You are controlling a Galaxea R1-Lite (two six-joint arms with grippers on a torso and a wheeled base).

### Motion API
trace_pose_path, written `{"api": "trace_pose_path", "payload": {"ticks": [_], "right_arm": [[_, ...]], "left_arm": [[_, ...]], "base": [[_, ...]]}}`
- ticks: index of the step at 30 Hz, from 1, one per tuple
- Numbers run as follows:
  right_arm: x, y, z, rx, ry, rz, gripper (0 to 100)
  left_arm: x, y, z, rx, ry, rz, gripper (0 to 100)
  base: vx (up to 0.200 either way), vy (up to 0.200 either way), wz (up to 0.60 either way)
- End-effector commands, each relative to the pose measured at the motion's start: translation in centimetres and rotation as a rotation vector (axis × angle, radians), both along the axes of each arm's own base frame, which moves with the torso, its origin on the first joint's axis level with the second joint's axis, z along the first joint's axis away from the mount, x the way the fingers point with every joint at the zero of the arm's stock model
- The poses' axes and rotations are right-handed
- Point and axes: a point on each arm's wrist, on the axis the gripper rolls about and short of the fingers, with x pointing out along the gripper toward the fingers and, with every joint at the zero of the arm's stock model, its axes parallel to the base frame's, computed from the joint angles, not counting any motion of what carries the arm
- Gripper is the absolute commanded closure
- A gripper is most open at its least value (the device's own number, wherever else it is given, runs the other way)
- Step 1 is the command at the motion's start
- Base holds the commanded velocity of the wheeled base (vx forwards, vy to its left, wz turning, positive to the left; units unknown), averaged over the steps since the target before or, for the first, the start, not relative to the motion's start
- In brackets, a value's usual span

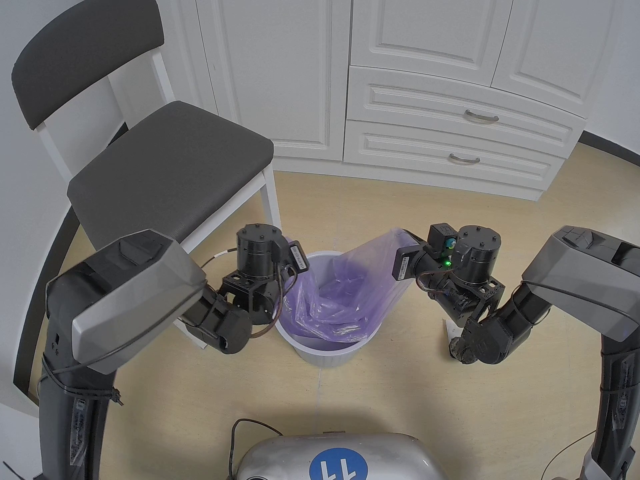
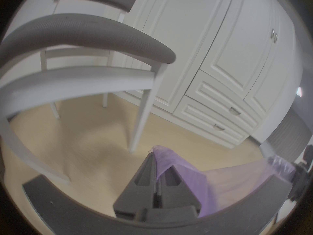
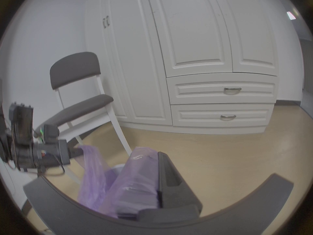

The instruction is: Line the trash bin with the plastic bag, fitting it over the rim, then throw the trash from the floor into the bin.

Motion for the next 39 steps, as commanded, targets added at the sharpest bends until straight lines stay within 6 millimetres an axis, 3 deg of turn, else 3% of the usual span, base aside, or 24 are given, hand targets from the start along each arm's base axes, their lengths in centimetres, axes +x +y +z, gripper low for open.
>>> {"api": "trace_pose_path", "payload": {"ticks": [1, 4, 11, 29, 35, 39], "right_arm": [[1.5, -1.7, -2.2, -0.107, 0.014, -0.055, 100], [2.2, -3.0, -3.5, -0.178, 0.025, -0.092, 100], [2.9, -5.7, -5.8, -0.368, 0.048, -0.155, 100], [3.0, -7.4, -10.5, -0.541, 0.148, -0.155, 100], [2.3, -7.6, -11.5, -0.589, 0.182, -0.130, 100], [2.2, -7.4, -11.1, -0.584, 0.170, -0.127, 100]], "left_arm": [[0.0, 3.2, 0.4, 0.155, 0.027, 0.035, 100], [-0.5, 4.6, -1.0, 0.293, 0.075, 0.035, 100], [-0.9, 6.9, -2.2, 0.432, 0.130, 0.048, 100], [0.4, 9.6, -4.4, 0.500, 0.182, 0.092, 100], [0.8, 10.0, -4.5, 0.499, 0.182, 0.103, 100], [0.7, 10.0, -4.5, 0.500, 0.183, 0.103, 100]], "base": [[0.000, 0.000, 0.00], [0.000, 0.000, 0.00], [0.000, 0.000, 0.00], [0.000, 0.000, 0.00], [0.000, 0.000, 0.00], [0.000, 0.000, 0.00]]}}
